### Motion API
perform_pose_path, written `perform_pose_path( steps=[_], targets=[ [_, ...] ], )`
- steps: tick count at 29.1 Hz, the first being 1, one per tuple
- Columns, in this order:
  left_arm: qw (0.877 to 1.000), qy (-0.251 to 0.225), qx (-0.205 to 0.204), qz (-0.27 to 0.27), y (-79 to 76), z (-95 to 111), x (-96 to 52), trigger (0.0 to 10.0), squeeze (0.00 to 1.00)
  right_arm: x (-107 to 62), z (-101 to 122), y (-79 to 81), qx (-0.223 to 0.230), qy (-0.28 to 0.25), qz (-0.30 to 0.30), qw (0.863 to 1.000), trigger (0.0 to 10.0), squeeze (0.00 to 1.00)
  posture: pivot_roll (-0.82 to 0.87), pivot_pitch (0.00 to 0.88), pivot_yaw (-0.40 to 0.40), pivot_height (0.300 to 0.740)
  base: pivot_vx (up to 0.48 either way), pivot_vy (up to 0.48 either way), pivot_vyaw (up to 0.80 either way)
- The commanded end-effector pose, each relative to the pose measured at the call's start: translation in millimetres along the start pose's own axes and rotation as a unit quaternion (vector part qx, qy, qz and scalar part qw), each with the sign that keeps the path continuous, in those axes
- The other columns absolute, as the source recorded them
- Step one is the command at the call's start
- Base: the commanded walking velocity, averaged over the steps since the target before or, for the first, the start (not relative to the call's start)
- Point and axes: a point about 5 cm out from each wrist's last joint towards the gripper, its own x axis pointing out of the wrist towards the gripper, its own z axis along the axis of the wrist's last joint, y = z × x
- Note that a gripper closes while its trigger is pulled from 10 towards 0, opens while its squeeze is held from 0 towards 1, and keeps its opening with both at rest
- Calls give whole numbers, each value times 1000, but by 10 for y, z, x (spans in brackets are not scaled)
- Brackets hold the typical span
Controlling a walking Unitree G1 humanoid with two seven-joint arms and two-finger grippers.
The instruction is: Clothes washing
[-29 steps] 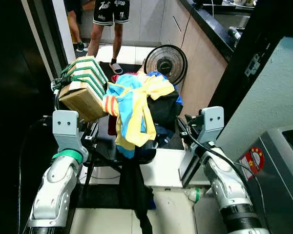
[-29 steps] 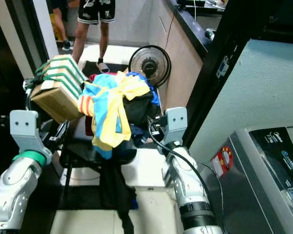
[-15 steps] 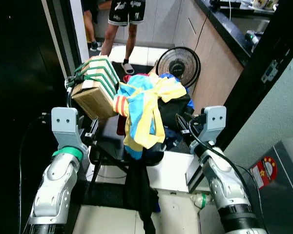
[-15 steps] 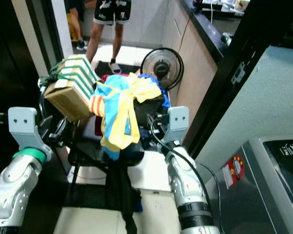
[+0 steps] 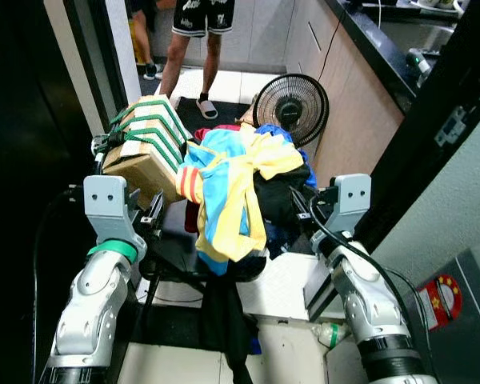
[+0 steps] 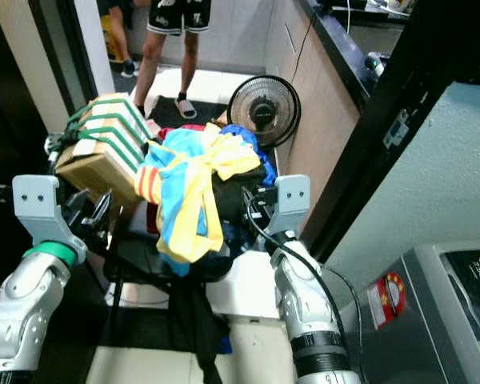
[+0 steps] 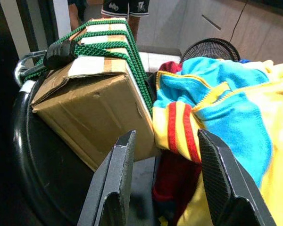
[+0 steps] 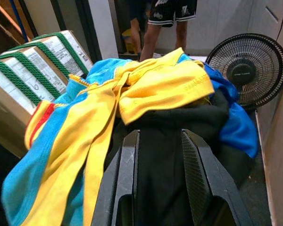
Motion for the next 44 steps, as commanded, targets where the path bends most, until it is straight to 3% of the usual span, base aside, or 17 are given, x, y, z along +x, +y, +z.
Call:
perform_pose_path(
  steps=[1,31,41,42,43,44],
  targets=[
    [1000,6,-2,-1,-7,-39,-1,10000,0,-11,14,-19,-5,-2,-3,1000,10000,0,48,0,-15,740,375,0,0],
    [1000,6,1,-2,13,-49,-20,10000,0,6,-6,6,-6,4,5,1000,10000,0,50,0,-22,740,366,0,0],
    [1000,5,3,4,20,-57,-13,10000,0,57,47,62,-1,-8,41,999,10000,0,47,0,-26,740,0,0,0],
    [1000,4,4,4,19,-57,-13,10000,0,74,55,84,-6,-8,55,998,10000,114,47,0,-26,740,0,0,0],
    [1000,4,4,4,19,-57,-13,10000,0,74,55,84,-6,-8,55,998,10000,114,47,0,-26,740,0,0,0],
    [1000,3,5,4,16,-55,-10,10000,0,91,61,97,-13,-6,64,998,10000,659,48,0,-30,740,0,0,0]
  ],
)
